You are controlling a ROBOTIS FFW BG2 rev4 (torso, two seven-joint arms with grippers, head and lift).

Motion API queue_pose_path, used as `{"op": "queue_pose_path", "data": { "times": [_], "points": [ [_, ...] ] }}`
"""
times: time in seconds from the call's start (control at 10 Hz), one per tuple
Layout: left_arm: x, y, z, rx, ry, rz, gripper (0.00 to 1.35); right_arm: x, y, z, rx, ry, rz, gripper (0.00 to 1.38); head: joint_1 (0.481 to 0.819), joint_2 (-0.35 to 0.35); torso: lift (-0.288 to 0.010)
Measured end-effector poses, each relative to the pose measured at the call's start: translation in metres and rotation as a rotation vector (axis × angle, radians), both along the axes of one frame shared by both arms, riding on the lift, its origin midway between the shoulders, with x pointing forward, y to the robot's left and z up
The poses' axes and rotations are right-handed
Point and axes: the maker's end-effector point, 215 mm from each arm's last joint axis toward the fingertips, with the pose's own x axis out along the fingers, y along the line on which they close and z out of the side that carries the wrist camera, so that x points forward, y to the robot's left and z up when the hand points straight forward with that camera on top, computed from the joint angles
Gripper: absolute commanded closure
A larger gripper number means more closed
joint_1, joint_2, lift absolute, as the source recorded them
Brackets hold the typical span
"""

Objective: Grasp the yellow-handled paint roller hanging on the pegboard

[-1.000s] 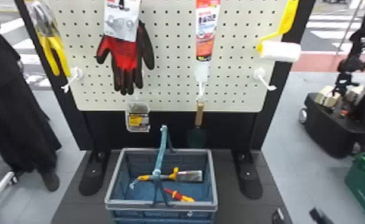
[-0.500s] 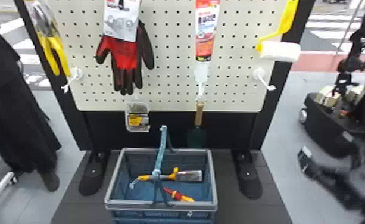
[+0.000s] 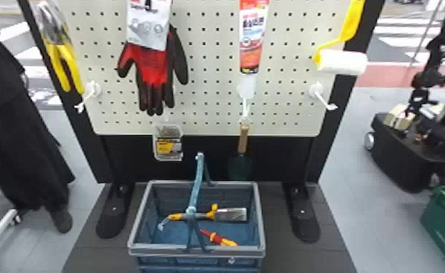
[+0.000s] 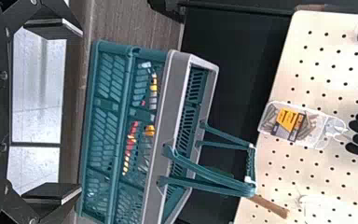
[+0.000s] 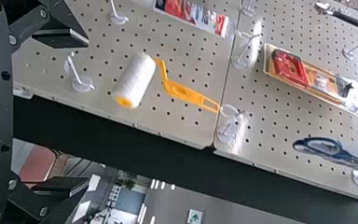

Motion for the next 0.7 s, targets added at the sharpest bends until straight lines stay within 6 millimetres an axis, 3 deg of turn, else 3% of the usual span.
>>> {"op": "queue_pose_path", "data": {
  "times": [0.4, 0.7],
  "points": [
    [0.004, -0.004, 0.001, -0.014, 0.003, -0.014, 0.14, 0.026, -0.008, 0.065, -0.043, -0.033, 0.071, 0.23, 0.549, 0.0, -0.1],
    [0.009, -0.006, 0.003, -0.025, 0.001, -0.026, 0.14, 0.084, 0.03, 0.06, 0.007, 0.093, 0.268, 0.23, 0.549, 0.0, -0.1]
  ]
}}
